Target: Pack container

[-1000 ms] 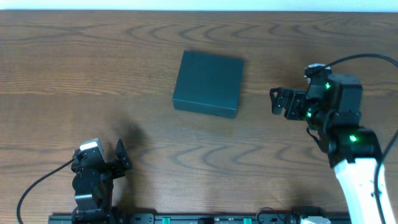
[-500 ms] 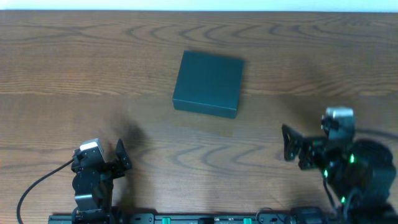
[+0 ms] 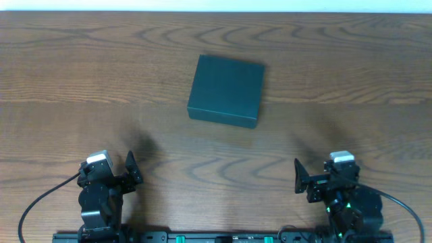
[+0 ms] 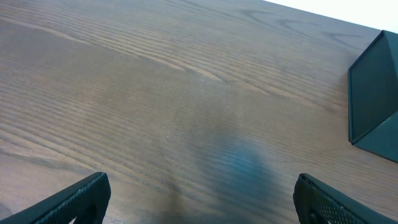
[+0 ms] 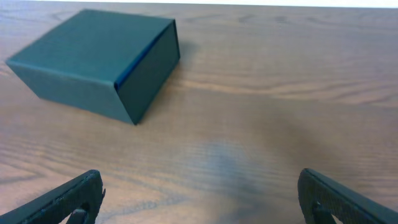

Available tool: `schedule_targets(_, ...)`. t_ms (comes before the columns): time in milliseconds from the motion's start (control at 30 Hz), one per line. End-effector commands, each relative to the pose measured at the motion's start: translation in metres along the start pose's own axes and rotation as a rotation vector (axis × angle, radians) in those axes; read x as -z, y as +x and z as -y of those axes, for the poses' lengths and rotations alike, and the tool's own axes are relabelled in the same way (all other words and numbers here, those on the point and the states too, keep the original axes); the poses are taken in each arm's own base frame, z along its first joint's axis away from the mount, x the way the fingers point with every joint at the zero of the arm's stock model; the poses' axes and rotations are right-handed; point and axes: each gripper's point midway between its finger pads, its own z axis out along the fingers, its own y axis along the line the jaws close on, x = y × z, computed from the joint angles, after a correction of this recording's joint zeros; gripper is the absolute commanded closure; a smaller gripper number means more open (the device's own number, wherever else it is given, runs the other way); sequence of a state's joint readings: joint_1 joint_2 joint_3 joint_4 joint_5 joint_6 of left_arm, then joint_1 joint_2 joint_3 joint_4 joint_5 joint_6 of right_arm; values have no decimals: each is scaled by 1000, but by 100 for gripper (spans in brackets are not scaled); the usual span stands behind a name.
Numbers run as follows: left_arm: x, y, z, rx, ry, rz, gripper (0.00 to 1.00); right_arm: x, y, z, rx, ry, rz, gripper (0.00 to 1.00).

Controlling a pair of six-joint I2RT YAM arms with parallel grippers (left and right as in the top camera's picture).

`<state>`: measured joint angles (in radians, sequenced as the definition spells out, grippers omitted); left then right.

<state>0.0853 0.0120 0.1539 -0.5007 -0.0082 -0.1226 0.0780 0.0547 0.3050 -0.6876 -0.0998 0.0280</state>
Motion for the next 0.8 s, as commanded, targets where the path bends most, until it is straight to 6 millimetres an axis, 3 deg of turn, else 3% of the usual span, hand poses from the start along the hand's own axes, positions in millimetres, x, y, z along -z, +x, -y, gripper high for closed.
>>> schedule_targets(0,-2,5,-6,-17,-30,-5,5,-8,16,-4,31,-23,-12,1)
schedule_targets(233,-2,5,-6,-17,-30,-5,5,-23,51,-8,43,-50,-94,1)
schedule_targets(767,-2,5,-6,-17,-30,-5,5,-23,52,-6,49,-33,-100,1)
